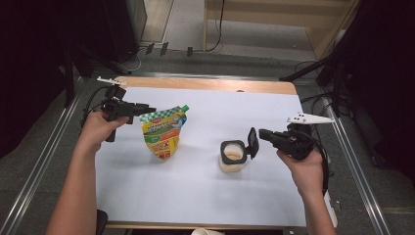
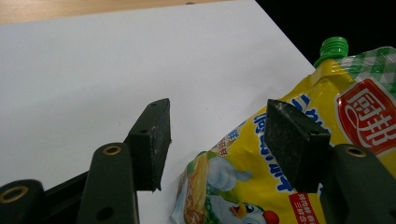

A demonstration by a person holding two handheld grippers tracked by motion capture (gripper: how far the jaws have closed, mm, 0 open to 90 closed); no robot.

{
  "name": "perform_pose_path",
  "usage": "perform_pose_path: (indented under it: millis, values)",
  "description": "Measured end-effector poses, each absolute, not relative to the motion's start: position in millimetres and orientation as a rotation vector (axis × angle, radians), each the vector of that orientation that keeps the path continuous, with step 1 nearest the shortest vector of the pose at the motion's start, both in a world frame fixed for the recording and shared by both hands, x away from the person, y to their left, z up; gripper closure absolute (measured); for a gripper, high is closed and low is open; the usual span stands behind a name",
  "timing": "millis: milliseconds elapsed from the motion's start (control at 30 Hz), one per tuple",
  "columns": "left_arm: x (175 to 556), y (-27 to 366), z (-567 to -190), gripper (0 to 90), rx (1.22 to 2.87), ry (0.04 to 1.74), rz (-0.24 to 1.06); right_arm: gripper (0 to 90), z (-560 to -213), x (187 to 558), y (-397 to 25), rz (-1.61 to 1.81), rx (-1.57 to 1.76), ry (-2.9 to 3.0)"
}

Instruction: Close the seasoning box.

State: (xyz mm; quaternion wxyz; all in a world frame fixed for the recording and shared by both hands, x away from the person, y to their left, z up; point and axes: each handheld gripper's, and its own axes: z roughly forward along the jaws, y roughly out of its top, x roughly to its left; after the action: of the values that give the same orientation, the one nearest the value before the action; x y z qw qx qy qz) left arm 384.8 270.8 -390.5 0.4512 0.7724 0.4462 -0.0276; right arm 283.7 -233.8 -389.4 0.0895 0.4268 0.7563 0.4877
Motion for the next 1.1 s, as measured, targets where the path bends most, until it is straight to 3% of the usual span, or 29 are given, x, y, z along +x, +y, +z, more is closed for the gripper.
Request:
perform_pose_path:
  millis: [1100]
  values:
    - [385.1,271.7,-391.4,41.8,1.909,1.107,-0.071,90.0,-427.1,288.2,-190.9,1.437,1.197,2.379]
